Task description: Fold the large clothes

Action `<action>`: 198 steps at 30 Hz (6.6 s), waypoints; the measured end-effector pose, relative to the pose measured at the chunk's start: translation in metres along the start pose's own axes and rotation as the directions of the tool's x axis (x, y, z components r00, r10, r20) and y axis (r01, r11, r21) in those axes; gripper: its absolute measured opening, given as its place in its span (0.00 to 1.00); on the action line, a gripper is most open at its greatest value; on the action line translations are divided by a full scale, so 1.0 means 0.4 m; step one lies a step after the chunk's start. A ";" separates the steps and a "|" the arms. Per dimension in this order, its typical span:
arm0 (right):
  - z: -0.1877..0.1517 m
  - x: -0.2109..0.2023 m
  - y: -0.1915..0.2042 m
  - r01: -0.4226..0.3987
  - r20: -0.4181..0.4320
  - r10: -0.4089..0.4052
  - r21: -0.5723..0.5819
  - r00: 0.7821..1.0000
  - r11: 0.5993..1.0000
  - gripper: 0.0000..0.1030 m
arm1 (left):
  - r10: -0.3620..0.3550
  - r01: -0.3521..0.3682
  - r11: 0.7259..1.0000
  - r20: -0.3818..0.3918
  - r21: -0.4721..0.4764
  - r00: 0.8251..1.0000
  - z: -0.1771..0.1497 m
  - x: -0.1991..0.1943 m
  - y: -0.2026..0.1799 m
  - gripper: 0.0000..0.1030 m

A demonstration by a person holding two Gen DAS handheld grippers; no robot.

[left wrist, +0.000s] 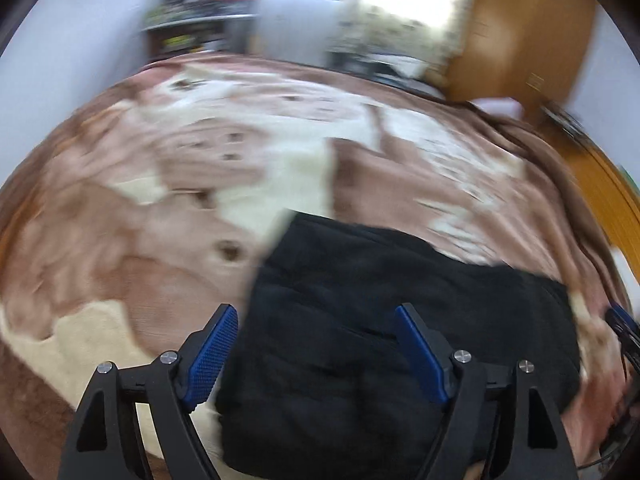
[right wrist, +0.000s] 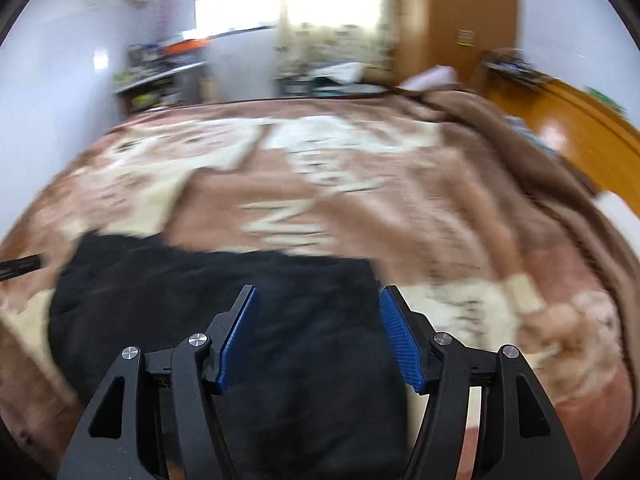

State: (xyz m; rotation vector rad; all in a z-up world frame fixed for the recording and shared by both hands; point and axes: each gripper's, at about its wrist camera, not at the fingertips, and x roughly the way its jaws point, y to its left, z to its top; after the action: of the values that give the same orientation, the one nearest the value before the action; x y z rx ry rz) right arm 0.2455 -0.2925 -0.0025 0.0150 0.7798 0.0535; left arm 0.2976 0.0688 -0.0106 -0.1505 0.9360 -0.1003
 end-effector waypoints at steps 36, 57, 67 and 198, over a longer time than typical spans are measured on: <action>-0.149 0.235 -0.003 0.155 -0.231 -0.170 -0.080 0.958 0.985 0.62 | 0.234 -0.217 0.958 -0.074 0.188 0.969 -0.156 0.208 -0.087 0.88; -0.214 0.267 -0.051 0.096 -0.304 -0.099 -0.026 0.947 0.995 0.63 | 0.215 -0.194 0.966 -0.108 0.171 0.971 -0.194 0.268 -0.079 0.90; -0.229 0.228 -0.104 0.139 -0.306 -0.137 -0.017 0.942 0.990 0.64 | 0.210 -0.190 0.968 -0.113 0.164 0.971 -0.173 0.273 -0.072 0.90; -0.162 0.147 0.035 -0.015 -0.273 0.009 -0.018 0.962 1.000 0.26 | -0.042 0.031 0.999 -0.324 -0.037 0.945 -0.092 0.274 -0.237 0.27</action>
State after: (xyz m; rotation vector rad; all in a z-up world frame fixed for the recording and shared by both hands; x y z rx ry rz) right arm 0.2412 -0.2760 -0.0894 -0.0071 1.0557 0.0759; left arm 0.3303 -0.0442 -0.1027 -0.1837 1.2657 -0.1479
